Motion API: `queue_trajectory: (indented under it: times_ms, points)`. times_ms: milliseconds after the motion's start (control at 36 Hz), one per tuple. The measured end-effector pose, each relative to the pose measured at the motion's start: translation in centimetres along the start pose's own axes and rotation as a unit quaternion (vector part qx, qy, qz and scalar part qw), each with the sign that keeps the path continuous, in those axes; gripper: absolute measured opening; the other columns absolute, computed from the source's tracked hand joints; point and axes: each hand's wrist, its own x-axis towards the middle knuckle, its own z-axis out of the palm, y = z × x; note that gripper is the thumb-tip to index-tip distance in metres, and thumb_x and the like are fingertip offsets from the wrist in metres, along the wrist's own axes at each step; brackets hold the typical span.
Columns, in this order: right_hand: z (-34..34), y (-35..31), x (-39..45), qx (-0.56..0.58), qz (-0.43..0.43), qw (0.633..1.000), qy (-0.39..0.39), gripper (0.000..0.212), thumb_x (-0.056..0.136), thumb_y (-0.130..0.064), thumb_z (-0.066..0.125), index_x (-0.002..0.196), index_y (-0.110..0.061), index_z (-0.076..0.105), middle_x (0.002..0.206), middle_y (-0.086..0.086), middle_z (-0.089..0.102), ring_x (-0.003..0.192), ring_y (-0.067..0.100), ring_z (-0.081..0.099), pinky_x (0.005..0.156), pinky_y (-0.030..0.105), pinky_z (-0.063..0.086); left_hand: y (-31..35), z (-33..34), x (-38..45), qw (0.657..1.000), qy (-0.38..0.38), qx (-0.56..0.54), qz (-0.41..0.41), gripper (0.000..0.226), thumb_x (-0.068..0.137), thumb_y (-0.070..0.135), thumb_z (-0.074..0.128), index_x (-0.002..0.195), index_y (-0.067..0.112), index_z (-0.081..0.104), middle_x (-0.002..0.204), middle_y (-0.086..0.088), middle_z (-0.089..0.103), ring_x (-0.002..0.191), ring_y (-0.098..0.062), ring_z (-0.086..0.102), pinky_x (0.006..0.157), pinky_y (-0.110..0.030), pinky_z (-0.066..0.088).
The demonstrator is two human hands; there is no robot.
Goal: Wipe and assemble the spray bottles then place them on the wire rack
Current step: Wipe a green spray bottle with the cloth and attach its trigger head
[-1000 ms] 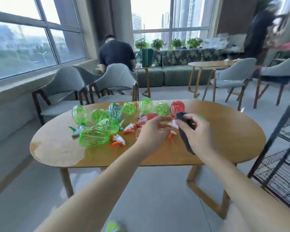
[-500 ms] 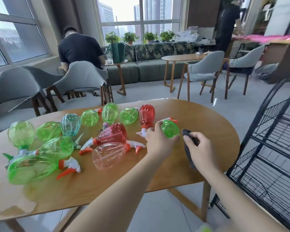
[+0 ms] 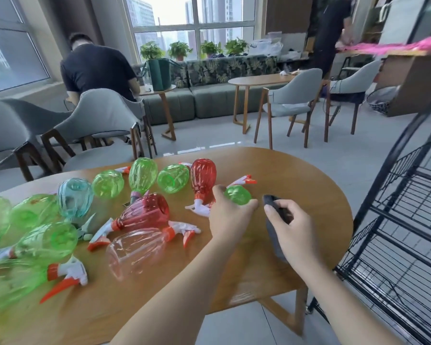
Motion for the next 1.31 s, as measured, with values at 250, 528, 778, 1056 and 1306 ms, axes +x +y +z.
queue_trajectory:
  times_ms: [250,528,778,1056,1306]
  points:
    - [-0.8,-1.7,-1.2,0.07,-0.062,0.994,0.051,0.012,0.092,-0.027,0.073,0.104,-0.03,0.074,0.096,-0.01,0.075,0.095,0.009,0.07,0.08,0.023,0.054,-1.4,-1.9,-4.2,0.893,-0.103,-0.438,-0.023,0.09,0.055,0.033,0.086,0.135,0.043,0.045,0.126,-0.006,0.067,0.112,-0.024,0.071,0.092,-0.043,0.06]
    - [0.7,-3.9,-0.2,0.035,-0.214,0.976,0.021,0.019,0.09,-0.032,0.067,0.109,-0.033,0.073,0.106,-0.013,0.066,0.088,0.011,0.066,0.073,0.011,0.048,-4.8,-5.3,-5.7,0.833,-0.191,-0.519,0.02,0.102,0.051,0.024,0.096,0.143,0.025,0.054,0.135,-0.015,0.066,0.122,-0.033,0.065,0.095,-0.043,0.054]
    - [2.1,-4.6,-0.7,0.031,-0.22,0.975,-0.016,0.025,0.099,-0.024,0.063,0.116,-0.039,0.072,0.108,-0.008,0.064,0.093,0.018,0.064,0.077,0.017,0.047,-6.0,-7.0,-5.3,0.816,-0.294,-0.497,0.016,0.094,0.059,0.004,0.084,0.142,0.035,0.054,0.143,-0.011,0.061,0.127,-0.035,0.062,0.102,-0.066,0.049]
    - [2.7,-3.1,-1.0,-0.02,-0.216,0.974,-0.061,0.024,0.102,-0.03,0.056,0.122,-0.037,0.067,0.103,-0.003,0.06,0.094,0.015,0.061,0.079,0.014,0.044,-6.0,-7.6,-5.3,0.795,-0.295,-0.53,-0.012,0.091,0.063,0.007,0.09,0.144,0.023,0.052,0.137,-0.016,0.064,0.119,-0.035,0.065,0.101,-0.057,0.05]
    - [3.4,-1.9,-3.1,-0.076,-0.277,0.954,-0.087,0.025,0.102,-0.032,0.056,0.121,-0.027,0.071,0.096,-0.012,0.05,0.081,0.008,0.056,0.071,0.009,0.038,-6.4,-7.7,-5.6,0.82,-0.221,-0.527,-0.031,0.055,0.074,0.034,0.079,0.128,0.029,0.067,0.127,-0.013,0.07,0.104,-0.028,0.07,0.079,-0.044,0.054]
